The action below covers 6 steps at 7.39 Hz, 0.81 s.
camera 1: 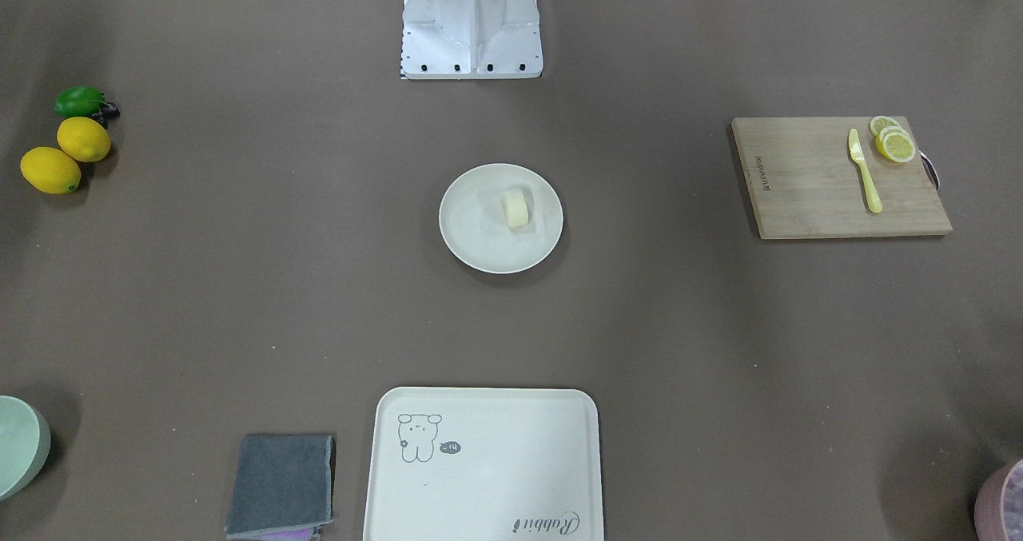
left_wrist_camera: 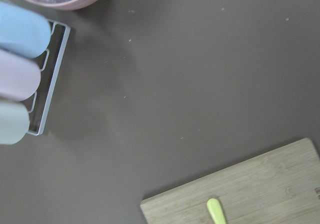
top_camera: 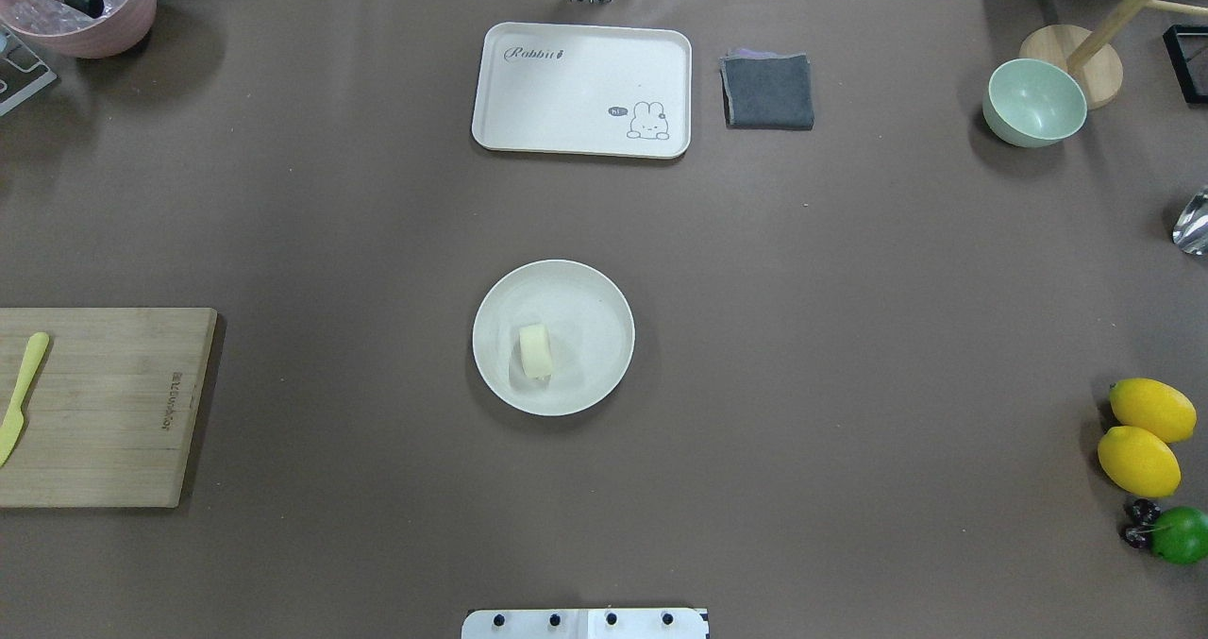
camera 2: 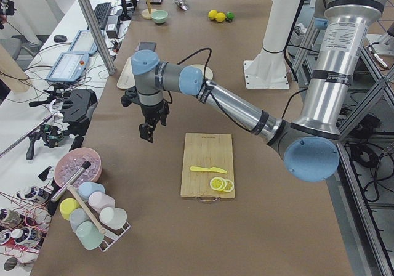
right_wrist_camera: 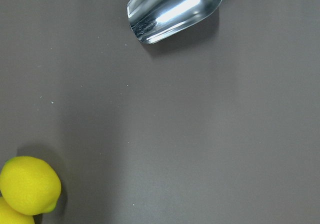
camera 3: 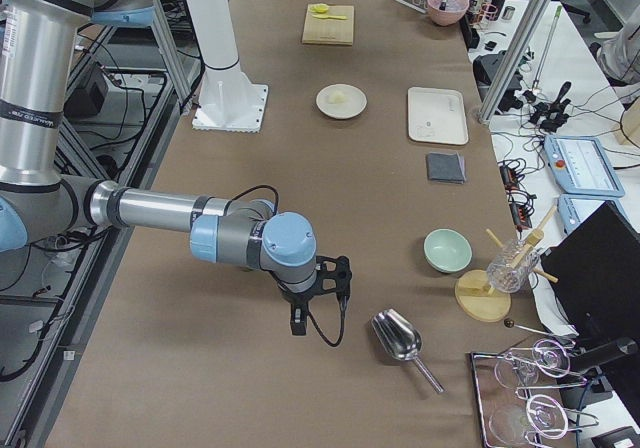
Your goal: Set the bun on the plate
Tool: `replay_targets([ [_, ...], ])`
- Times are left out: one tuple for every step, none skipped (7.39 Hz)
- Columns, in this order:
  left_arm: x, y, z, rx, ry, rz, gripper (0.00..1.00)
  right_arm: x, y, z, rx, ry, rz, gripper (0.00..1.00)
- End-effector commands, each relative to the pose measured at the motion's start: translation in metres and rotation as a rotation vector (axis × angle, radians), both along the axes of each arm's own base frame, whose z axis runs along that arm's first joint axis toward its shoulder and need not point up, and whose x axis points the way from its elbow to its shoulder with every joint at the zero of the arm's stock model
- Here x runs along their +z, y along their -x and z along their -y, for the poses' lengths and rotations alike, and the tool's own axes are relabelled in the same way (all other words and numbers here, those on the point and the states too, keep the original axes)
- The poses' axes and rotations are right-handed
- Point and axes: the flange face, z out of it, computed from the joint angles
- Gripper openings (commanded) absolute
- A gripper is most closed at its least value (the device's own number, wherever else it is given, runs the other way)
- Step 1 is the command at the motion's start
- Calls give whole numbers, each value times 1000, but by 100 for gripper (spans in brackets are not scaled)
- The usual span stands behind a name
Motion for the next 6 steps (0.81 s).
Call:
replay_targets([
  [83,38,-49,-34,123,-19,97,4,0,-1,0,8,0,100],
  [114,40,-79,-58,169,-87,97,4,0,-1,0,8,0,100],
  [127,37,-98,-66,165,-138,97,4,0,-1,0,8,0,100],
  [137,36,-107,-69,177,-138,97,5,0,-1,0,9,-1,100],
  [148,36,-109,-73,208,-137,97,4,0,-1,0,8,0,100],
  [151,36,-109,-72,213,-130,97,4,0,-1,-1,7,0,100],
])
